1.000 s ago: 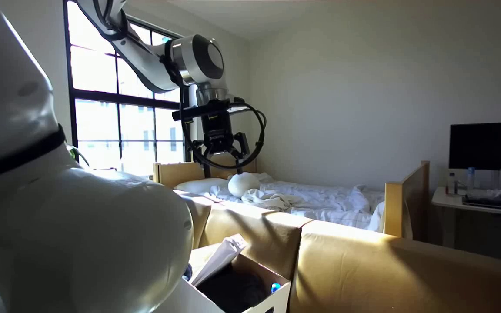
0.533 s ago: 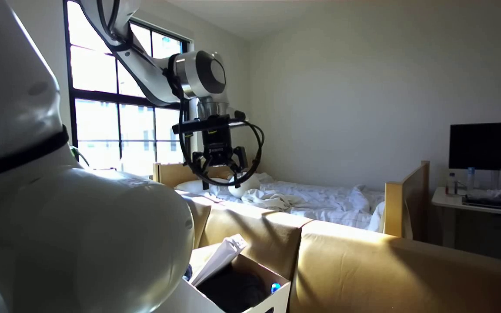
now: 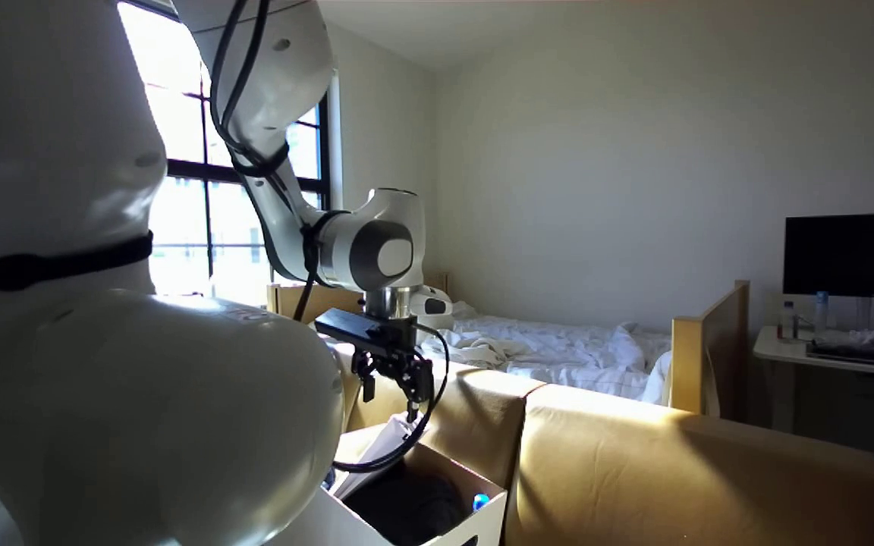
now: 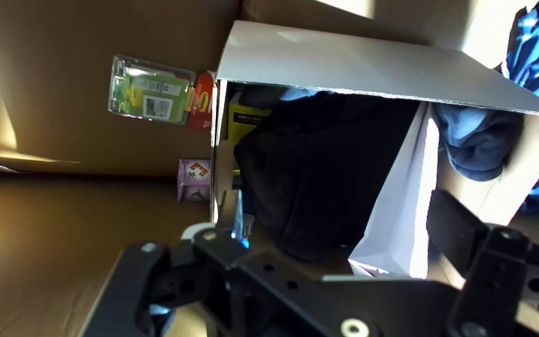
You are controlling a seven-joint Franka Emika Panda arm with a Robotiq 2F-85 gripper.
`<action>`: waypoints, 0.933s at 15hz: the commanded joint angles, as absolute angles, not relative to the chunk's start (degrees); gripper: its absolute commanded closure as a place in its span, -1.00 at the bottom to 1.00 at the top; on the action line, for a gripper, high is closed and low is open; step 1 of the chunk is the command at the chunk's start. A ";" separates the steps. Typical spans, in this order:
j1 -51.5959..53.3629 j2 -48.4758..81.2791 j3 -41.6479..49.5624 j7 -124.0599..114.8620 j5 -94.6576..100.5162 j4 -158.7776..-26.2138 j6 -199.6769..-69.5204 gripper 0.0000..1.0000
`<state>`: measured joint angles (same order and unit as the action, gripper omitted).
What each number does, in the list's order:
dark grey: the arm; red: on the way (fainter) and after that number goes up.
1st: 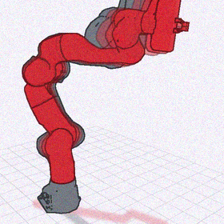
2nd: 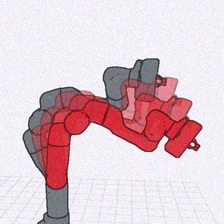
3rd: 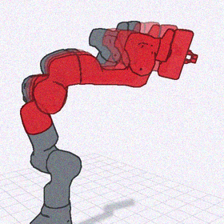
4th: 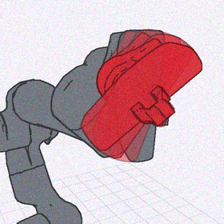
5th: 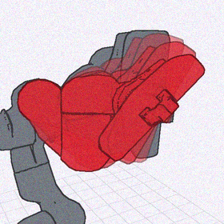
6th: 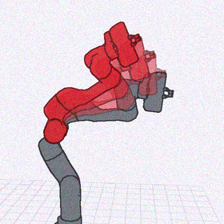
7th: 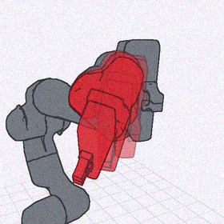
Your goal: Pick the folder in the box and put it on the couch
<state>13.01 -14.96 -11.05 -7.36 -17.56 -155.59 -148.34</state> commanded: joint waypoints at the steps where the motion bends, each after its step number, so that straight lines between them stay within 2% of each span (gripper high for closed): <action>1: 20.48 -0.73 -4.95 7.44 -31.44 -153.60 -163.85 -1.00; 3: 27.03 4.09 0.08 16.23 -41.26 -148.25 -162.50 -1.00; 6: 21.92 12.26 -7.26 29.25 -55.42 -140.03 -160.26 -1.00; 8: 19.29 17.78 -7.93 37.36 -59.28 -135.89 -160.20 -1.00; 14: 10.11 26.46 -13.91 61.24 -79.84 -125.67 -148.19 -1.00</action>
